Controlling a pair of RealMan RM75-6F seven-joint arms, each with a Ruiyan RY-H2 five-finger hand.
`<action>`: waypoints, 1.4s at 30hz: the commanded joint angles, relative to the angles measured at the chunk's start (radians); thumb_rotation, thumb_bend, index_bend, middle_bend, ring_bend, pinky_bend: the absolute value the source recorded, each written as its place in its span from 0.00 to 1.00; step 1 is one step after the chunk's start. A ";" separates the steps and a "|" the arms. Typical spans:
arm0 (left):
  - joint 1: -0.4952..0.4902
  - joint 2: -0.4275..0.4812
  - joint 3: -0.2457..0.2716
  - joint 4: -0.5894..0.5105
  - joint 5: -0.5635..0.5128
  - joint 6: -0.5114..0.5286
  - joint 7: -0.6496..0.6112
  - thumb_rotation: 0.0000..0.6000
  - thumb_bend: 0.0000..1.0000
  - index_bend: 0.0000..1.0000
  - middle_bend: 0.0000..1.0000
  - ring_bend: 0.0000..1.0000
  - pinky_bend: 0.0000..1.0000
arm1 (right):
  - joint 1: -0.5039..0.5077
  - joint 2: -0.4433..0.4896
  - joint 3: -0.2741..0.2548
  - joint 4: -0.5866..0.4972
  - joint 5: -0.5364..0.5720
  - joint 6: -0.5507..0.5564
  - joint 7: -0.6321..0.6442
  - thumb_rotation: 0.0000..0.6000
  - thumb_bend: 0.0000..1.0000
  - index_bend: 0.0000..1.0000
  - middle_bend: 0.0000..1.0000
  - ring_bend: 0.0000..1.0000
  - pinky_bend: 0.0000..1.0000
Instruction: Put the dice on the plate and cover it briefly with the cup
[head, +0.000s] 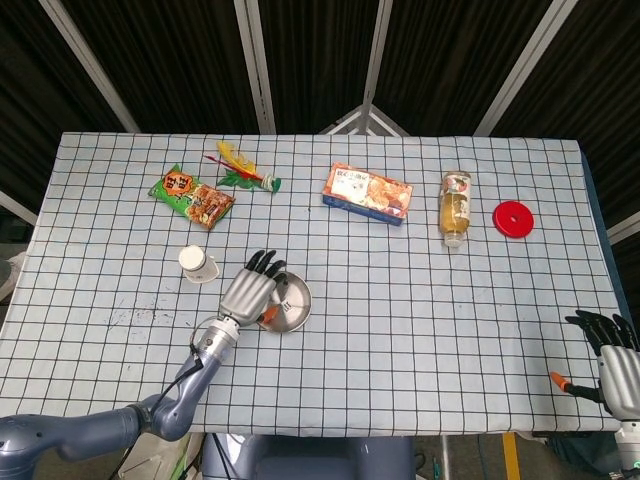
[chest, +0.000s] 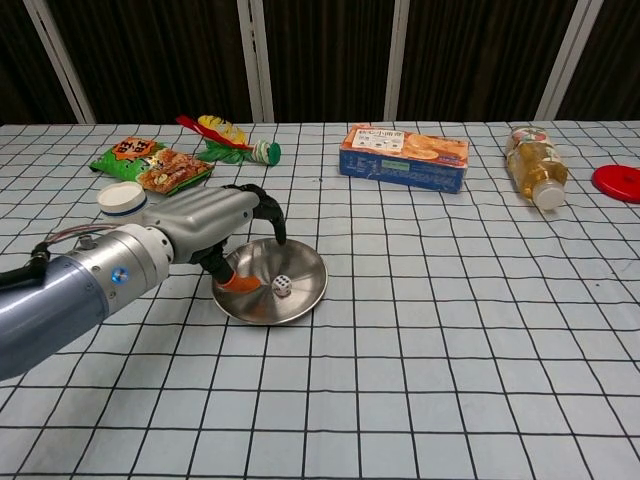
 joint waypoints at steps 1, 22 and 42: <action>0.003 0.027 0.005 -0.034 -0.033 -0.011 0.036 1.00 0.20 0.04 0.00 0.00 0.00 | 0.000 0.000 0.000 -0.001 0.001 0.000 -0.001 1.00 0.10 0.25 0.19 0.13 0.00; 0.135 0.334 0.001 -0.274 0.018 0.251 0.125 1.00 0.18 0.16 0.05 0.00 0.00 | -0.007 0.010 -0.004 -0.027 -0.020 0.022 -0.016 1.00 0.10 0.25 0.19 0.13 0.00; 0.050 0.312 -0.031 -0.181 -0.251 0.111 0.236 1.00 0.19 0.17 0.09 0.00 0.00 | 0.005 0.000 0.001 -0.014 0.009 -0.011 -0.030 1.00 0.10 0.25 0.19 0.13 0.00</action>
